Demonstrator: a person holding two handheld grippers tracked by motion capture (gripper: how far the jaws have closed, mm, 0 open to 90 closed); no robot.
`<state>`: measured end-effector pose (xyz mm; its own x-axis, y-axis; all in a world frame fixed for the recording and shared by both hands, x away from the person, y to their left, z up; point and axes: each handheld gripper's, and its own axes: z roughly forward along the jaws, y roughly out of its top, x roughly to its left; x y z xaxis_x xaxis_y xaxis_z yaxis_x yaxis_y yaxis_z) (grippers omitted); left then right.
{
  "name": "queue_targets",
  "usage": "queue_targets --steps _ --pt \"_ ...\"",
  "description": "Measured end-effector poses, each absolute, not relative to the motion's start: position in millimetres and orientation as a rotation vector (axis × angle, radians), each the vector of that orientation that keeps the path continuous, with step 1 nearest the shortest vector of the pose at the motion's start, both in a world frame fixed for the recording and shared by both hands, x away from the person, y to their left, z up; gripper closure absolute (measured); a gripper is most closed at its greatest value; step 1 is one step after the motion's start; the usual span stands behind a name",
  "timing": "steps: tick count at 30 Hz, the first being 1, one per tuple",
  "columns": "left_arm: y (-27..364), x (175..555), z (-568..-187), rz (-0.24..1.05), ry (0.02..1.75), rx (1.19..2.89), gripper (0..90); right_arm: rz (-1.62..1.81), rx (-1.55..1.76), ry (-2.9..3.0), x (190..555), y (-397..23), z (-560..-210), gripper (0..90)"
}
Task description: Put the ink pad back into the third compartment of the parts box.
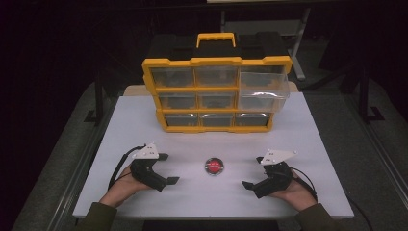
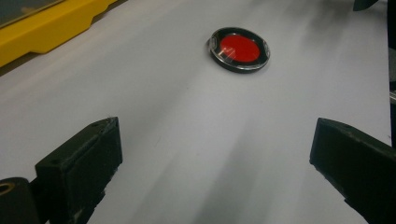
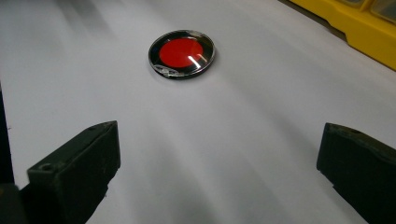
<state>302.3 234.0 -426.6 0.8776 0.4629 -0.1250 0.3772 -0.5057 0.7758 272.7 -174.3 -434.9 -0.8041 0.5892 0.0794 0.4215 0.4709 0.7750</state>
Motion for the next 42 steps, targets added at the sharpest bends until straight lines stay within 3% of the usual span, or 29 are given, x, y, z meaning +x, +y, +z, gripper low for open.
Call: queue_targets --steps 42 --pt "191 315 -415 0.100 0.522 2.158 0.0 1.239 0.880 2.520 272 -174 -436 0.0"
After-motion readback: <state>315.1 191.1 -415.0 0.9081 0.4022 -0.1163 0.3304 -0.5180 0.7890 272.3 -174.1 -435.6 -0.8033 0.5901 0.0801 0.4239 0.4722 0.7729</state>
